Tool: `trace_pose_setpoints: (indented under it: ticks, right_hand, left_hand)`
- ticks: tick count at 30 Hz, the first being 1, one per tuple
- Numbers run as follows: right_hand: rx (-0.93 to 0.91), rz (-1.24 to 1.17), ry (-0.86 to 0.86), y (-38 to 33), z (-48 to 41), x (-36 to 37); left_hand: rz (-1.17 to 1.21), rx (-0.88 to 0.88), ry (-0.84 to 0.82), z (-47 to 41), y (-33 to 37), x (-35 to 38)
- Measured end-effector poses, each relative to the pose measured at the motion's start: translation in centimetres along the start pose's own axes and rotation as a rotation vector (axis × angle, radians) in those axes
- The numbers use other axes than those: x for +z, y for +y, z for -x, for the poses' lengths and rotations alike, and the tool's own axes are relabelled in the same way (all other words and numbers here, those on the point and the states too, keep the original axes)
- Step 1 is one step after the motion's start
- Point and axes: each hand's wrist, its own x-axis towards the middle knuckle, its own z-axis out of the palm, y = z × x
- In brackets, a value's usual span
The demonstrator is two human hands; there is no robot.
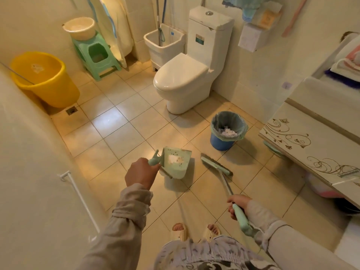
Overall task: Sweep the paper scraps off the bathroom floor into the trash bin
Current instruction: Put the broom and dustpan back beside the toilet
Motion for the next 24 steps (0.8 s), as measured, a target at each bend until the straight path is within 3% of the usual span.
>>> trace_pose_setpoints:
  ticks: [14, 19, 21, 24]
  right_hand:
    - [-0.05, -0.46, -0.134, -2.2, 0.8, -0.5]
    - [-0.004, -0.594, -0.177, -3.2, 0.8, -1.6]
    - [0.02, -0.595, -0.216, -4.4, 0.8, -1.5]
    - [-0.005, -0.395, -0.227, -6.4, 1.2, -0.9]
  left_hand:
    - [-0.025, -0.233, -0.154, 3.7, -5.3, 0.7]
    - [-0.086, -0.281, -0.089, 4.7, -4.5, 1.3]
    - [-0.119, -0.284, -0.045, 5.0, -4.3, 1.2]
    - [-0.153, -0.255, 0.022, 5.8, -4.5, 0.9]
